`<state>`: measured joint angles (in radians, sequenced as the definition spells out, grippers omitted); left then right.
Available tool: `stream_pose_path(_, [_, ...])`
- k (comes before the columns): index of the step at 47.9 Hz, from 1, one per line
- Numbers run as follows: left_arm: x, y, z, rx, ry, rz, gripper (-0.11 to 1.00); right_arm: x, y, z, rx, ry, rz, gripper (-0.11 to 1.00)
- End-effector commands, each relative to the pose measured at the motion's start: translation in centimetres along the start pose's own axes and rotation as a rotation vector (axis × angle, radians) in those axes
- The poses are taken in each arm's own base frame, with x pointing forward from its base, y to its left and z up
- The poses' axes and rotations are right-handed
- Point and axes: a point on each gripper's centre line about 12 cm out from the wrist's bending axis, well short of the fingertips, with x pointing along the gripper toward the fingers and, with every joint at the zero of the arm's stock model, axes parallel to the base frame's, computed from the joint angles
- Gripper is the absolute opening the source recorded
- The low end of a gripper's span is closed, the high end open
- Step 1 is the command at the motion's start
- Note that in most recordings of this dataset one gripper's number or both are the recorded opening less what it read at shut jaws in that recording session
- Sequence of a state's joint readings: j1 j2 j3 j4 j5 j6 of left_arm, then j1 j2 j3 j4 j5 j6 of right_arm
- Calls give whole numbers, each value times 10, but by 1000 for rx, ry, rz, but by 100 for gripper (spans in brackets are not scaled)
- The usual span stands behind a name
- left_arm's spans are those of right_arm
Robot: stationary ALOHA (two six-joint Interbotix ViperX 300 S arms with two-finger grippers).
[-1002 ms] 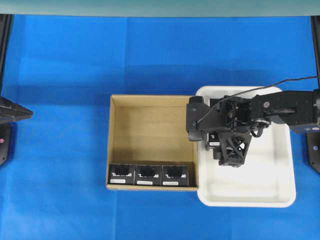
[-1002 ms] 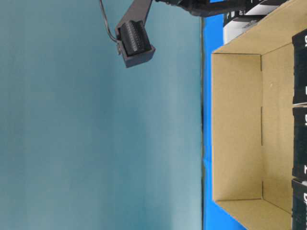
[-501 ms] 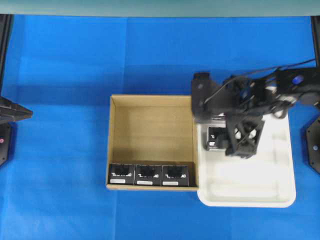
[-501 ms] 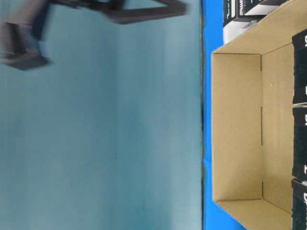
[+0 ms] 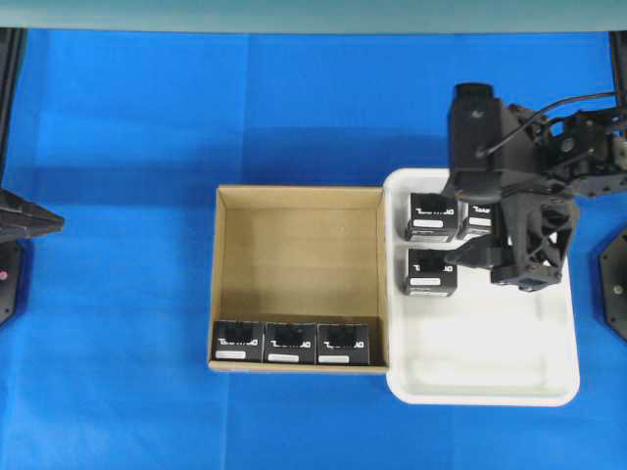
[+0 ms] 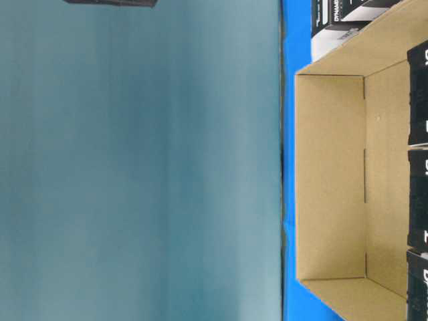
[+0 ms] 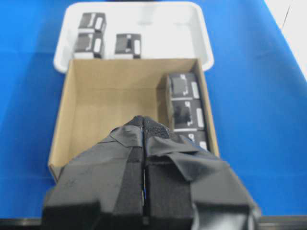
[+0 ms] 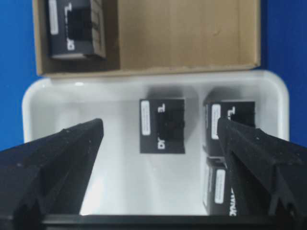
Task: Pick the box from inside the cardboard box.
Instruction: 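Open the right gripper and raise it away from the tray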
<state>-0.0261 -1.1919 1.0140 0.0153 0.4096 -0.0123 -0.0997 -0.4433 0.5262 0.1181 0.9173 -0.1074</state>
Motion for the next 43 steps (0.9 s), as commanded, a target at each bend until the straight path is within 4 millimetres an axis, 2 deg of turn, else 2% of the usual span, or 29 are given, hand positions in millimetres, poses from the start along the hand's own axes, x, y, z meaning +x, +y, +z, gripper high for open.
stream_pose_path(1, [0, 1, 10, 2, -18, 4, -6, -6, 0, 2, -2, -43, -3, 95])
stream_pose_path(19, [0, 1, 10, 2, -15, 4, -6, -14, 0, -2, 0, -134, -12, 95])
stream_pose_path(43, [0, 1, 9, 4, -14, 4, -6, -9, 0, -6, 43, -124, -10, 95])
